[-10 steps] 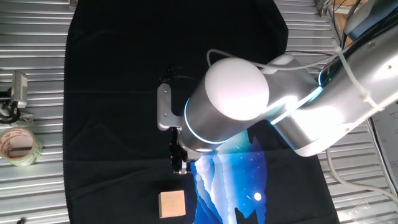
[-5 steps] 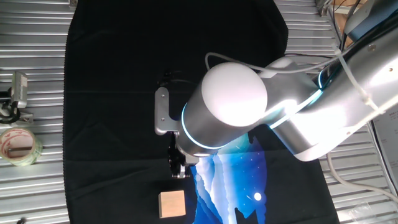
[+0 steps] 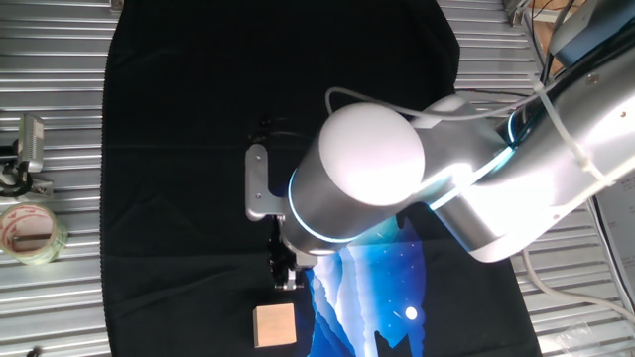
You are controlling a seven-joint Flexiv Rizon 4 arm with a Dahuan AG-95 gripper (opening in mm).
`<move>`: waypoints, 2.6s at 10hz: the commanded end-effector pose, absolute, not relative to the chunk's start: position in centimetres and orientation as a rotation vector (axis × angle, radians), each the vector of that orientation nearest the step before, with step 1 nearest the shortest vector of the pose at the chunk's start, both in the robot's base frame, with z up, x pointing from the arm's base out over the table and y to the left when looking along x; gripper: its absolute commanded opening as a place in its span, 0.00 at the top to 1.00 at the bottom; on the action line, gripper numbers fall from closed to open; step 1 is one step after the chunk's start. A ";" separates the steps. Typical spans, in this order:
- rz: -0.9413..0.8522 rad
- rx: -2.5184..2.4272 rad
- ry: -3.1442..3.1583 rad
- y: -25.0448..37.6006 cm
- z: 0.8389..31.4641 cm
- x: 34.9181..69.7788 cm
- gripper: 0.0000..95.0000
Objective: Approach and touch the side of the small block
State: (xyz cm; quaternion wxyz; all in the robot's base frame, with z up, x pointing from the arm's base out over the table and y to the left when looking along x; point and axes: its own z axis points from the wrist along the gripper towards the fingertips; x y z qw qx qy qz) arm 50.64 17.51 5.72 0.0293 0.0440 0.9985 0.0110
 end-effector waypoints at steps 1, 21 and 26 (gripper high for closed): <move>0.035 0.141 3.077 17.9 5.6 50.7 1.00; 0.025 0.079 3.073 20.6 4.4 50.9 1.00; 0.031 0.078 3.064 21.0 4.2 50.7 1.00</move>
